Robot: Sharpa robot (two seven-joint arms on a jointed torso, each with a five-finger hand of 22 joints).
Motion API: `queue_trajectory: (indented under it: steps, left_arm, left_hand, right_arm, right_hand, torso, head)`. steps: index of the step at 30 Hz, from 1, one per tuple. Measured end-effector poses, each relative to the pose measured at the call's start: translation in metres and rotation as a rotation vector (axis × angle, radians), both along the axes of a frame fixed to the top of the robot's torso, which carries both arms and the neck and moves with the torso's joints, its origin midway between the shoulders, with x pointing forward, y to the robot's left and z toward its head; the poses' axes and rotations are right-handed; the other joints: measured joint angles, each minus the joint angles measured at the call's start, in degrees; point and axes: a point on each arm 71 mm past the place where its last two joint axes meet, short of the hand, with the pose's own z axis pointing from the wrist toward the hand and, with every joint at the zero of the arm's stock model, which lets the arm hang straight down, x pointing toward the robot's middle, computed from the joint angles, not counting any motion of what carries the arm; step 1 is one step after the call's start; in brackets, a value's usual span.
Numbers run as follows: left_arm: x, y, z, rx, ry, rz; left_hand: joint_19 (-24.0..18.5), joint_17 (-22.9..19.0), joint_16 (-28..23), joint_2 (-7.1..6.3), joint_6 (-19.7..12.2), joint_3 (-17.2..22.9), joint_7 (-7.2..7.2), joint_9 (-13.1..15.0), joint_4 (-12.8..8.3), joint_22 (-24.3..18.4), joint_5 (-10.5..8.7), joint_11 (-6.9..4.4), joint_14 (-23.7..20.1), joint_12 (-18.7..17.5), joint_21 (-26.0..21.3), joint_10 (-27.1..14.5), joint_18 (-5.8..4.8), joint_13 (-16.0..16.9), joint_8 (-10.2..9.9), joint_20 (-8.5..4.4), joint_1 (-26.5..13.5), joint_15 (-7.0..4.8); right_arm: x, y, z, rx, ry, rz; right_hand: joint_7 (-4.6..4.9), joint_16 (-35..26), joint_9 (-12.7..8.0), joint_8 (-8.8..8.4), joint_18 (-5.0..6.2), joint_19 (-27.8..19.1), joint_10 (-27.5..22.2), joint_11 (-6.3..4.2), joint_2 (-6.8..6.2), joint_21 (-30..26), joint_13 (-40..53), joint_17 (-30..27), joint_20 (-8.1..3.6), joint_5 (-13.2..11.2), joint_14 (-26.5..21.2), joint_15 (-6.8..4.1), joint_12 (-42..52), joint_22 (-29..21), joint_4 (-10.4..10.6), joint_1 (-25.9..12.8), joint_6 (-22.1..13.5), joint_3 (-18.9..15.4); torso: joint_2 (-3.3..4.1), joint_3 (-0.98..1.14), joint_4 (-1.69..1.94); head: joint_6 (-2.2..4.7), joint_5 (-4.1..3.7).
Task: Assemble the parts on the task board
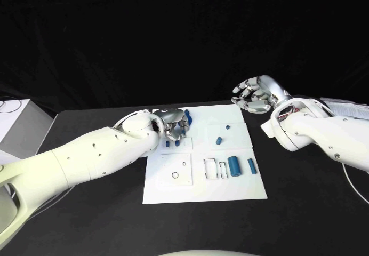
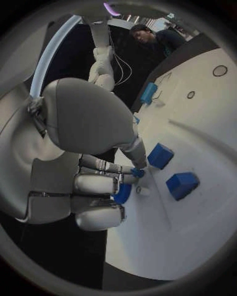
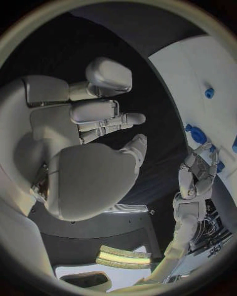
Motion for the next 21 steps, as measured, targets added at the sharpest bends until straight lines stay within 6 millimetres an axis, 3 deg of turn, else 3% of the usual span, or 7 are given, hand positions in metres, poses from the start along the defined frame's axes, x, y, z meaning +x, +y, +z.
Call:
queue_trajectory:
  steps: [7, 21]
  left_arm:
    - [0.0016, 0.0005, 0.0, 0.002, 0.001, 0.005]
    - [0.0026, 0.0002, 0.0002, 0.008, 0.008, 0.007]
  left_hand:
    - [0.0, 0.0, 0.0, 0.75, 0.4, 1.2, 0.0, -0.2, -0.8, 0.2, 0.0, -0.05, 0.0, -0.4, 0.0, 0.8, -0.01, -0.2, -0.3, 0.4, 0.8, 0.0]
    - [0.0, -0.2, 0.0, 1.04, 1.8, 2.0, 0.5, -0.3, -1.7, 0.8, 0.0, -0.41, 0.0, 0.1, 0.5, 2.9, 0.0, 0.0, -0.3, 0.4, 1.0, 0.0]
  right_arm:
    - [-0.0007, 0.0003, 0.0001, 0.001, 0.0, 0.002]
    - [-0.001, 0.0002, 0.0003, 0.001, 0.0, 0.002]
  right_hand:
    - [0.0, 0.0, 0.0, 0.0, 0.0, 0.0, 0.0, 0.0, 0.0, 0.0, 0.0, 0.0, 0.0, 0.0, 0.0, 0.0, 0.0, 0.0, 0.0, 0.0, 0.0, 0.0]
    - [-0.01, 0.0, 0.0, 0.0, 0.0, 0.0, 0.0, 0.0, 0.0, 0.2, 0.0, 0.0, 0.01, 0.0, 0.0, 0.0, 0.0, 0.0, 0.0, 0.0, 0.0, 0.0]
  torso:
    - [-0.01, 0.0, 0.04]
    - [-0.08, -0.02, 0.04]
  head:
    - [-0.14, -0.05]
    - [-0.36, -0.08]
